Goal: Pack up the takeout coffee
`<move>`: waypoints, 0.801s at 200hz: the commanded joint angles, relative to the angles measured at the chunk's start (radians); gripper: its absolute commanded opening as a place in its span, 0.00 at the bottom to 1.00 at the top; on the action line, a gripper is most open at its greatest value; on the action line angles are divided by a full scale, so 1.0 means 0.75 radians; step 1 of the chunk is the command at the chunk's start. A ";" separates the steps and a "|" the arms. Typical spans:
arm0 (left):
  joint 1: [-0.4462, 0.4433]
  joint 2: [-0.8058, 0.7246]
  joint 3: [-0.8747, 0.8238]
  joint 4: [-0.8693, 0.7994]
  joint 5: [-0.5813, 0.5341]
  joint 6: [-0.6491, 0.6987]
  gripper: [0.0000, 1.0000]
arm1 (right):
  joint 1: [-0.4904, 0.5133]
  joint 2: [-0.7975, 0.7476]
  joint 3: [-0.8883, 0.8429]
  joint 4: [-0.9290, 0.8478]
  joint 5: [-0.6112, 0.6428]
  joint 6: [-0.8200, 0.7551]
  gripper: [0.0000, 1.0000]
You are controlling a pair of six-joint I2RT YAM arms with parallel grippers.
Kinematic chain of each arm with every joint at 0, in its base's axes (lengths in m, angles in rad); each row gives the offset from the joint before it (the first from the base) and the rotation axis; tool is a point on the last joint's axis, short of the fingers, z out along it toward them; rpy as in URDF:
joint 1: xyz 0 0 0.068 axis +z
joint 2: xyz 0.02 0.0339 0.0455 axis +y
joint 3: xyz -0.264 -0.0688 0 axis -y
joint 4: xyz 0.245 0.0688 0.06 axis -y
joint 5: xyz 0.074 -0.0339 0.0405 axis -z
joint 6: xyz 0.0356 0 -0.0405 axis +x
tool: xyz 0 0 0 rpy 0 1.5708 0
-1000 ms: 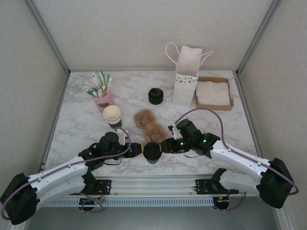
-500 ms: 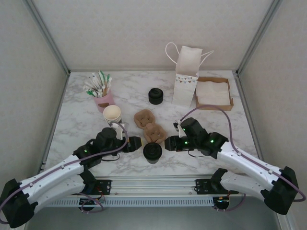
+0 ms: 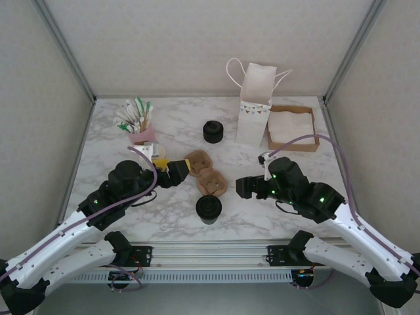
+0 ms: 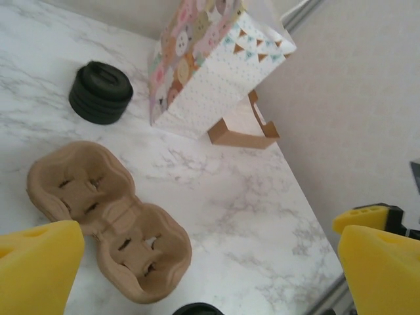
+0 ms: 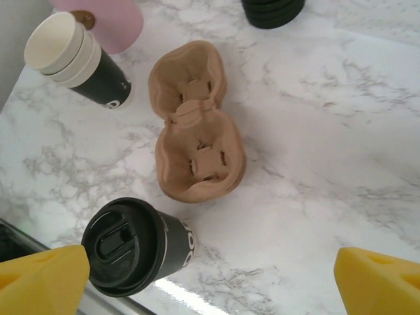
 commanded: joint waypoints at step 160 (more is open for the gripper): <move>0.182 0.680 0.584 -0.067 -0.015 0.282 1.00 | -0.236 1.138 1.542 -0.615 0.251 -0.139 0.99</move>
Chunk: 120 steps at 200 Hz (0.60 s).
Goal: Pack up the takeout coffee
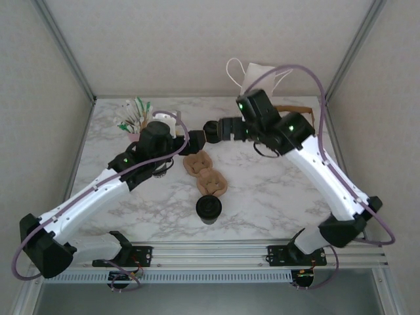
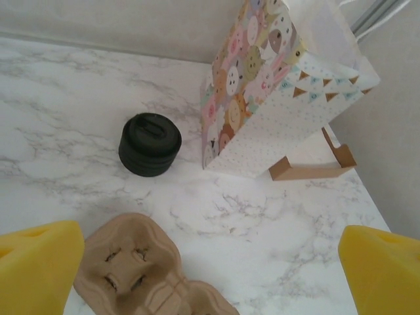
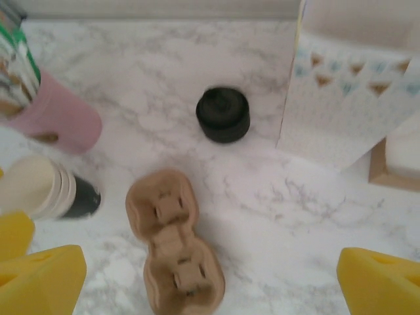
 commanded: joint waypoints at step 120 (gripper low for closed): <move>0.211 0.135 0.160 -0.028 0.245 0.074 1.00 | -0.311 0.711 0.900 -0.244 -0.082 -0.410 0.76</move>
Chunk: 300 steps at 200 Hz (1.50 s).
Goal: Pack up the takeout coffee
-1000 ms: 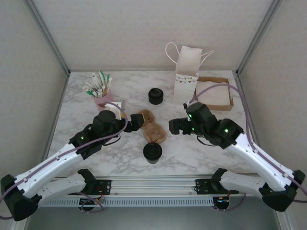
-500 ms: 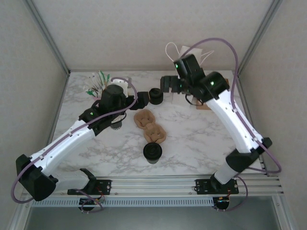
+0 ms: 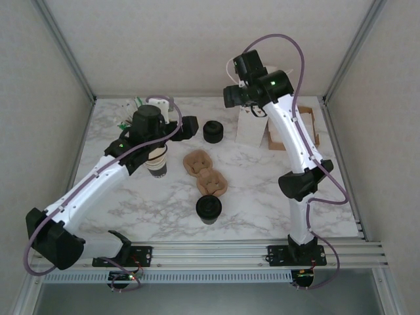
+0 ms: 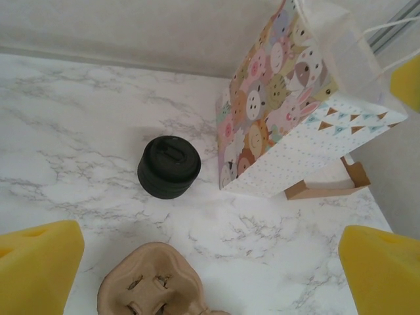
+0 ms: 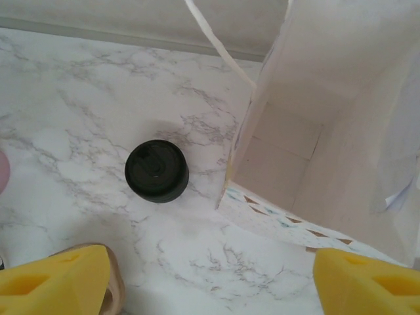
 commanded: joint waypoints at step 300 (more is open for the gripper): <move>0.021 -0.006 -0.106 0.084 0.101 -0.074 0.98 | -0.089 0.280 0.180 0.058 -0.084 -0.200 0.19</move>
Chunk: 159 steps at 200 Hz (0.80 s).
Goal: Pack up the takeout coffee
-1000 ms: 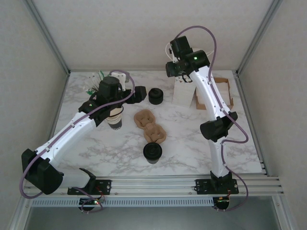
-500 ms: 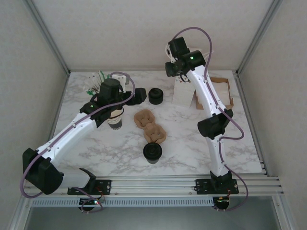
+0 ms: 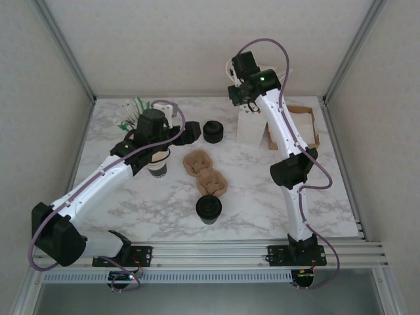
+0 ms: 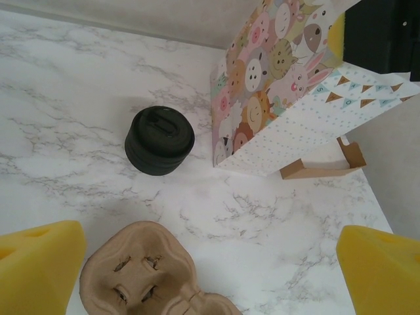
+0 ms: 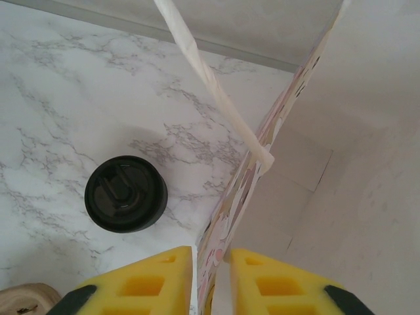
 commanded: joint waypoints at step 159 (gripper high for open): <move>0.011 -0.049 -0.099 0.121 0.070 -0.035 0.97 | 0.158 -0.509 -0.550 -0.141 0.096 -0.019 0.07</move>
